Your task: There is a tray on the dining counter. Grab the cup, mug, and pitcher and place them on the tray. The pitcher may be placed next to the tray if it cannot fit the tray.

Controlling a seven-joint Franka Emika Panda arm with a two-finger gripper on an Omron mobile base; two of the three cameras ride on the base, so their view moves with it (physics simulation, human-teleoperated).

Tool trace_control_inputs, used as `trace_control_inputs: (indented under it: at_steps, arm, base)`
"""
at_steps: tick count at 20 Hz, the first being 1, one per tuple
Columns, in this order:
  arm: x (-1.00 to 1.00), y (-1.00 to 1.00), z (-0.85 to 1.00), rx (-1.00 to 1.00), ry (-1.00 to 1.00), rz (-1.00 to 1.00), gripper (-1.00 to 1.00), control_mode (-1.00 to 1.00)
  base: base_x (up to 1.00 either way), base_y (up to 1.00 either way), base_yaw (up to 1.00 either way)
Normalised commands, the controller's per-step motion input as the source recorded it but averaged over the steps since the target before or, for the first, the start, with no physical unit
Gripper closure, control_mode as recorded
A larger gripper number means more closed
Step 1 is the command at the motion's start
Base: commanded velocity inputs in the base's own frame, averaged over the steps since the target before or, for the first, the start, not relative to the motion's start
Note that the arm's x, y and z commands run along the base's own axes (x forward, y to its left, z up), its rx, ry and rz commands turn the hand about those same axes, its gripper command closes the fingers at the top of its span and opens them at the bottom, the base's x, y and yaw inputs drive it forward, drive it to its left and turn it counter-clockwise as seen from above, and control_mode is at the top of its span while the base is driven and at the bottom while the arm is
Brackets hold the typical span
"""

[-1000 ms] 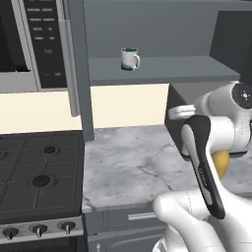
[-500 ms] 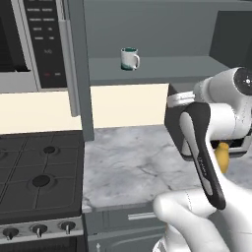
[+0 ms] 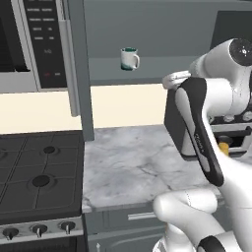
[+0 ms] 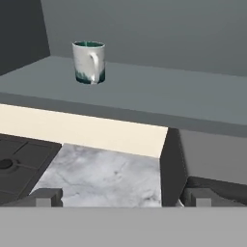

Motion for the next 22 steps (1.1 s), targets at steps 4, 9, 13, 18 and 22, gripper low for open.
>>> trace_control_inputs:
  at_steps: [4,9,13,18,22]
  arm:
    - [0.42,0.08,0.21,0.0,0.0,0.1,-1.0,-1.0]
    - [0.47,0.23,0.08,0.0,0.0,0.12,-1.0,-1.0]
    - [0.57,0.25,0.01,-0.01,0.0,0.1,-1.0,-1.0]
    - [0.67,0.25,0.0,0.0,-0.02,0.11,-1.0,-1.0]
    - [0.71,0.3,0.0,0.0,0.0,0.09,-1.0,-1.0]
  base:
    - [0.0,0.0,0.0]
    - [0.0,0.0,0.0]
    - [0.0,0.0,0.0]
    - [0.0,0.0,0.0]
    - [0.0,0.0,0.0]
